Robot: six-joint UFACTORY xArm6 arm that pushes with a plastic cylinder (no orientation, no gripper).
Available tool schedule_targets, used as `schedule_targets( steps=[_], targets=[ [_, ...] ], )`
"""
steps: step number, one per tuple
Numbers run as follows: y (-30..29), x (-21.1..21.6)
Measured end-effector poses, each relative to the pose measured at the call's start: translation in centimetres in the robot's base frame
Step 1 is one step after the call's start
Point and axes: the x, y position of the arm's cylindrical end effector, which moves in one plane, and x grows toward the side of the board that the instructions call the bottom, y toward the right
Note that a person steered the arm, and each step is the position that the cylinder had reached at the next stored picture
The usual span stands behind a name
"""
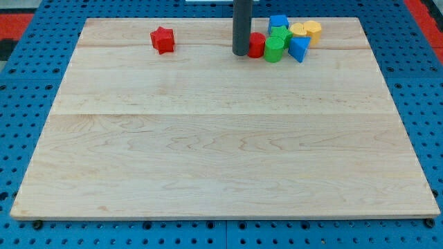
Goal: Push the red star towards right side
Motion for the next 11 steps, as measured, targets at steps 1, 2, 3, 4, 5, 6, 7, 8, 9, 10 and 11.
schedule_targets(
  steps=[1, 2, 3, 4, 5, 6, 7, 8, 9, 10, 11],
  targets=[
    [-5.6, 1.3],
    [-15.9, 3.6],
    [-21.4, 3.3],
    [-22.9, 0.6],
    [-21.2, -2.0],
    [-16.0, -2.2],
    [-10.8, -2.2],
    [-9.8, -3.1],
    [-12.5, -5.4],
    [-11.3, -5.8],
    [-7.5, -5.6]
  ],
)
